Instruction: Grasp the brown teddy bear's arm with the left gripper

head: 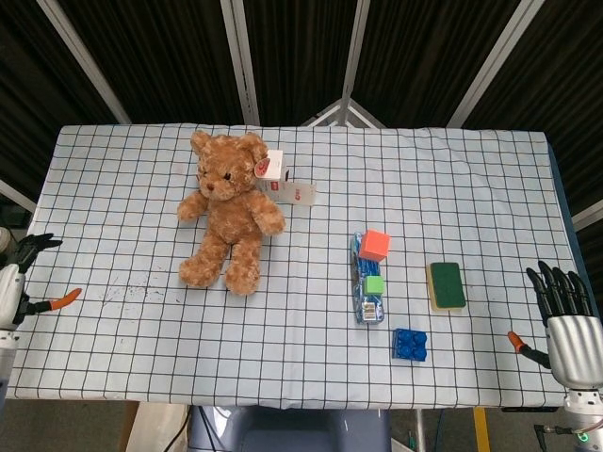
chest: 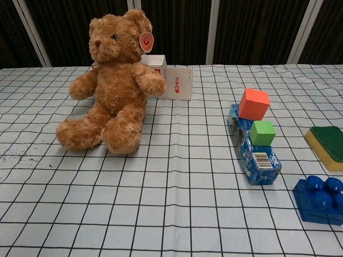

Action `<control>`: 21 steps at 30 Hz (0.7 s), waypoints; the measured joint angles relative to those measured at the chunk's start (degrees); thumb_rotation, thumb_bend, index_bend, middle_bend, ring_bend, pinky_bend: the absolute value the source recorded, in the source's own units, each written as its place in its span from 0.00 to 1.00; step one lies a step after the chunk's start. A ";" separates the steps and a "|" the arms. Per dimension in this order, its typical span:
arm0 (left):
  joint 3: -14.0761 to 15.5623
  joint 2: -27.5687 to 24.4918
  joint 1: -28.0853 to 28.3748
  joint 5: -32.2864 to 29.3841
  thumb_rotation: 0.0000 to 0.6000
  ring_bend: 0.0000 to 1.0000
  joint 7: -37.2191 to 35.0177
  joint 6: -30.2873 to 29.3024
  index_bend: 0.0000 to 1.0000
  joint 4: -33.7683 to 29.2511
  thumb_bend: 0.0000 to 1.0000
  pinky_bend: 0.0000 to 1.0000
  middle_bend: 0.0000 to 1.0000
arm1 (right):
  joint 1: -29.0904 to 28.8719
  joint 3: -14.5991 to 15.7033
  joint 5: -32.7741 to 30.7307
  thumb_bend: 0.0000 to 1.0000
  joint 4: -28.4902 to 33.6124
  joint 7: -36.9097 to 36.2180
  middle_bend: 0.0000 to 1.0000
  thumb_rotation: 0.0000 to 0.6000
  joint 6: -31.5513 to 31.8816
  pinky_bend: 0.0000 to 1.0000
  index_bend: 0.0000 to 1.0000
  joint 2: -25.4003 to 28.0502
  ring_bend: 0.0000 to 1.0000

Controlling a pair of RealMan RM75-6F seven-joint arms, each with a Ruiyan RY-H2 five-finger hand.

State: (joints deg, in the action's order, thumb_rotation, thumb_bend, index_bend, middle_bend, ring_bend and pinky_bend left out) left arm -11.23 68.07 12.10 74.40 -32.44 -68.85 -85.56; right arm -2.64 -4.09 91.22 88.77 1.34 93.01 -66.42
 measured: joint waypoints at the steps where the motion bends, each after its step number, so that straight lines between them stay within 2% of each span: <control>1: -0.92 0.17 1.55 -1.28 1.00 0.00 -4.09 3.99 0.22 0.82 0.27 0.07 0.12 | -0.02 -0.05 -0.09 0.15 -0.09 -0.19 0.00 1.00 -0.09 0.00 0.00 0.03 0.00; 4: -3.58 1.08 5.70 -5.65 1.00 0.00 -10.52 13.51 0.22 2.90 0.27 0.07 0.12 | -0.28 -0.27 -0.76 0.15 -0.48 -0.44 0.00 1.00 -0.87 0.00 0.00 -0.01 0.00; 7: -6.20 2.33 8.97 -10.51 1.00 0.00 -13.62 20.05 0.23 4.97 0.27 0.09 0.14 | -0.69 -0.45 -0.96 0.15 -1.05 -0.21 0.00 1.00 -1.48 0.00 0.00 -0.41 0.00; 16: -12.74 6.69 16.65 -18.93 1.00 0.00 -22.44 34.77 0.24 14.12 0.29 0.10 0.15 | -0.58 -0.70 -0.74 0.15 -0.54 1.33 0.00 1.00 -0.64 0.00 0.00 -1.33 0.00; 21: -13.45 9.73 19.79 -20.58 1.00 0.00 -22.14 37.87 0.24 19.29 0.29 0.10 0.15 | -0.47 -0.68 -0.82 0.15 -0.17 2.23 0.00 1.00 -0.62 0.00 0.00 -1.52 0.00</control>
State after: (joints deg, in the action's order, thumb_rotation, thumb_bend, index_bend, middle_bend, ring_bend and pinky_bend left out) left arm -24.68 77.80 31.89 53.82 -54.58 -30.98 -66.27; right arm -3.12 -4.77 90.40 88.60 3.57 92.39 -67.94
